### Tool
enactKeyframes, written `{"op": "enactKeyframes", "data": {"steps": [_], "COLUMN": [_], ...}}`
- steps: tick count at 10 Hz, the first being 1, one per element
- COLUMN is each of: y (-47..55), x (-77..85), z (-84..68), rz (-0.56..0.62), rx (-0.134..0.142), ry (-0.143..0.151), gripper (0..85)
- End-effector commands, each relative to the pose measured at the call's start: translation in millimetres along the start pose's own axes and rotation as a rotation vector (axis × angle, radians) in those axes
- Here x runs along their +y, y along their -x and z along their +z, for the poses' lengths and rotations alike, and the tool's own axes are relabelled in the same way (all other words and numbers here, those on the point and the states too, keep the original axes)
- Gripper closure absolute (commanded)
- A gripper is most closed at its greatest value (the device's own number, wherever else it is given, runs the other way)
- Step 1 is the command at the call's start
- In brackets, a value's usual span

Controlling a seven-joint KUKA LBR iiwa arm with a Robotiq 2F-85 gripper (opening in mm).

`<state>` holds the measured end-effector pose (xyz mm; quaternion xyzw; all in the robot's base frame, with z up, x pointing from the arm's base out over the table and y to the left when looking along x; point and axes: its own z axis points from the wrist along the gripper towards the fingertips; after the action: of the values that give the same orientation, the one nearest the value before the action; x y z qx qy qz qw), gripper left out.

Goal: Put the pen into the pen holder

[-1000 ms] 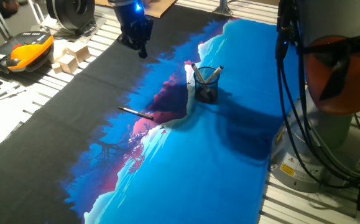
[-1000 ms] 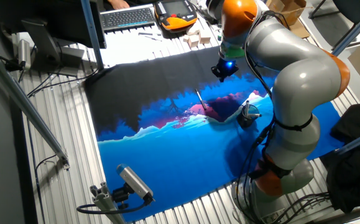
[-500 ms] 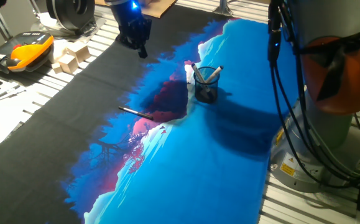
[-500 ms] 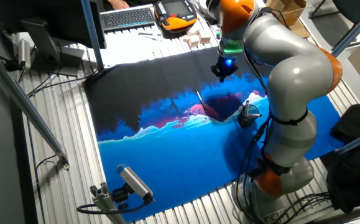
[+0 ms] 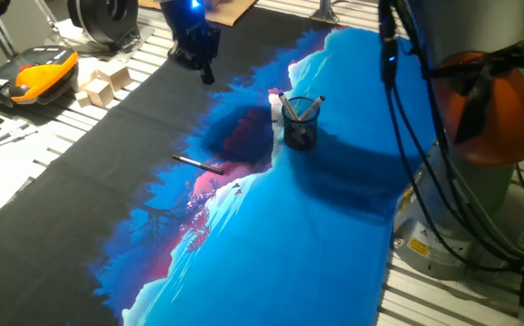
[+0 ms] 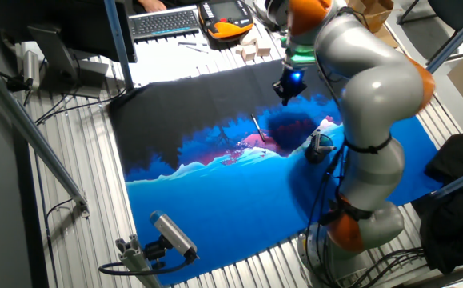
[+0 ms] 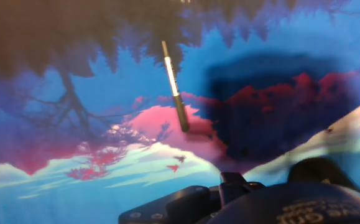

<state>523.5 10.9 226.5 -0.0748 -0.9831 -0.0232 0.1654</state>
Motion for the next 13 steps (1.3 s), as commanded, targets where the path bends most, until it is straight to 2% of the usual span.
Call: {"op": "enactKeyframes", "data": {"steps": [1,2,3,4,5,6,7,8,10,13], "y": [11.7,22.6,31.6,39.8,44.6,48.5,54.4,64.5,78.9,92.0], "x": [3.5,8.5,13.4,19.2,24.0,28.6,31.1,31.9,33.7,40.7], "z": [6.2,14.1,22.6,31.8,39.9,47.7,54.7,63.2,78.7,107.9], "rz": [0.006,0.001,-0.001,0.0,0.01,0.009,-0.006,-0.007,-0.016,-0.029], "rx": [0.022,0.035,0.038,0.033,0.013,0.006,0.002,0.006,0.001,-0.017], "ry": [0.009,-0.003,-0.012,-0.025,-0.03,-0.059,-0.077,-0.052,-0.052,-0.045], "gripper": [85.0,85.0,68.0,68.0,68.0,51.0,51.0,51.0,51.0,51.0]}}
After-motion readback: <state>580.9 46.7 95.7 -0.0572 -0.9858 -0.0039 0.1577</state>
